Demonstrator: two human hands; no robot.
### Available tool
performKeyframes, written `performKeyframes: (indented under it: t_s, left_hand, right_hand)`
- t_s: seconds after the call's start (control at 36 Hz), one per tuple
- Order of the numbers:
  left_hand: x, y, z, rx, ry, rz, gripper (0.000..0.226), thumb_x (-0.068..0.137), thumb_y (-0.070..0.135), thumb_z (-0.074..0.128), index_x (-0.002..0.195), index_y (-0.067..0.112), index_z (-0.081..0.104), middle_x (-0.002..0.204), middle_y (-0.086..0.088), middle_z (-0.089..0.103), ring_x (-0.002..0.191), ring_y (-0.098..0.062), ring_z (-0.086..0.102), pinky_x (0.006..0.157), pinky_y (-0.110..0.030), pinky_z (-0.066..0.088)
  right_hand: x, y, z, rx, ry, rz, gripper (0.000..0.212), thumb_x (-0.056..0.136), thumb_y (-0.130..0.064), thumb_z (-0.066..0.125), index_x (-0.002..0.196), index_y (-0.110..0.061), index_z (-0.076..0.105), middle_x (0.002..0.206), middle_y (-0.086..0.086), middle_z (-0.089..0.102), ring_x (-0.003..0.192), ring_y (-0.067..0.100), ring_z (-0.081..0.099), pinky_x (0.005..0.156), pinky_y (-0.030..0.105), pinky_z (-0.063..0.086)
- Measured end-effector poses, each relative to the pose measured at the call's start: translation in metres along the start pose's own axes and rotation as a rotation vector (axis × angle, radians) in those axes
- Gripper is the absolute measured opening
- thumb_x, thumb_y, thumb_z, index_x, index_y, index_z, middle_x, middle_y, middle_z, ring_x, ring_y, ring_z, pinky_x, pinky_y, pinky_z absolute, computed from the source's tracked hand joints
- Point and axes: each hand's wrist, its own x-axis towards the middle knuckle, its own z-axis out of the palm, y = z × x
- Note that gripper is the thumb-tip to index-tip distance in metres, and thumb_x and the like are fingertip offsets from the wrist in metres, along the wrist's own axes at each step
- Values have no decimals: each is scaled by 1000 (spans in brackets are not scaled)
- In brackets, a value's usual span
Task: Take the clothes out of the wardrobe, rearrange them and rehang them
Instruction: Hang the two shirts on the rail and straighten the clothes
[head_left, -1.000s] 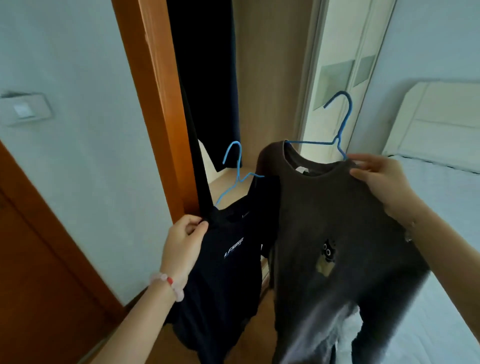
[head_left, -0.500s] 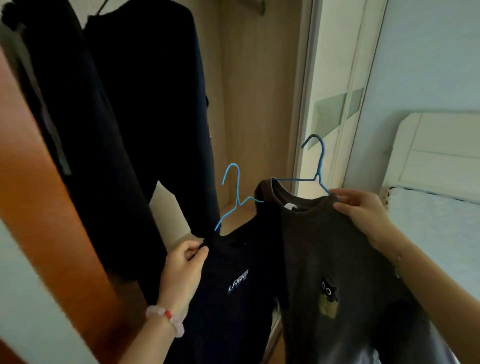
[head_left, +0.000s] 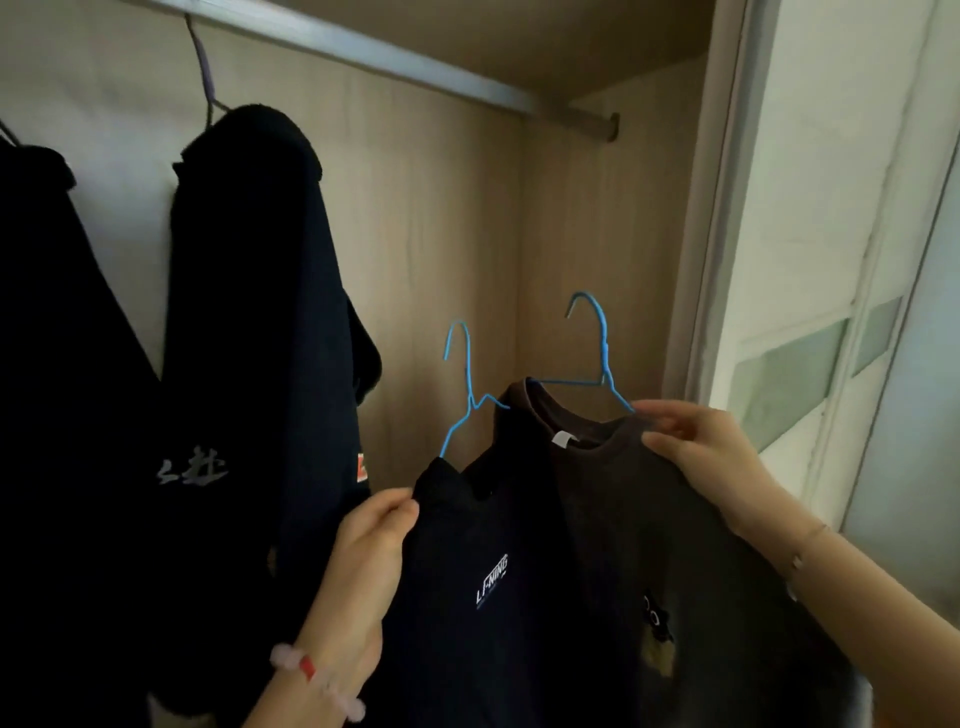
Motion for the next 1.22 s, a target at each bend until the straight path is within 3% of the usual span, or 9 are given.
performKeyframes:
  t_s: [0.08,0.25,0.47,0.58,0.69,0.83,0.97,1.08,1.22]
  left_hand:
    - [21,19,12,-33,27,20,23,94,10,49,81,23,63,86,2,67,81,-9,62,64,-21,43]
    - [58,41,22,-11,65,155,20,94,15,51,105,13,67,99,-4,72,97,-16,66,84,-27,50]
    - [110,75,57,-2,216,387,16,95,11,49,98,15,64,89,3,67,81,-3,62,65,-9,47]
    - [142,102,78,-21,292,419,27,95,12,49,118,2,59,104,-7,64,94,-15,60,80,-22,43]
    - [171,136,91,4,365,459,28,96,12,47,119,-1,58,108,-10,62,97,-18,57,80,-23,45]
    - [189,174,87,17,466,485,29,96,12,48,119,-3,57,119,-18,62,110,-29,59,101,-42,45]
    - [191,200,72,81,528,547,23,96,13,48,112,3,61,106,-11,66,98,-23,62,92,-38,50]
    - [187,205,56,144,531,517,16,95,10,48,93,9,64,78,-7,62,72,-20,60,62,-28,50]
    - [196,200,49,231,535,472,21,92,5,50,73,9,58,74,-14,57,65,-24,55,60,-27,44]
  right_hand:
    - [35,-8,6,78,-53,30,31,87,2,57,113,-14,66,83,8,66,72,16,60,66,20,51]
    - [91,-40,15,324,-190,128,36,89,6,52,121,-7,62,104,16,68,79,20,63,63,24,51]
    - [144,-92,13,446,-192,24,34,89,7,49,119,-5,61,85,7,64,75,15,59,64,23,47]
    - [179,-106,22,510,-179,-7,35,88,7,50,119,-6,61,82,7,63,72,15,59,61,24,48]
    - [222,-121,40,561,-206,-51,37,87,7,51,121,-6,61,92,12,64,75,18,59,62,25,49]
    - [265,-153,58,623,-241,-121,37,89,7,50,123,-3,59,86,7,61,73,15,57,62,22,49]
    - [292,-190,69,622,-240,-232,37,89,7,50,124,-1,57,115,18,62,91,21,55,74,25,46]
    - [309,-204,80,591,-264,-246,37,89,8,50,125,1,56,109,15,60,90,21,54,65,25,47]
    - [325,-212,83,512,-273,-232,36,88,7,52,123,1,58,110,18,61,89,23,54,70,29,46]
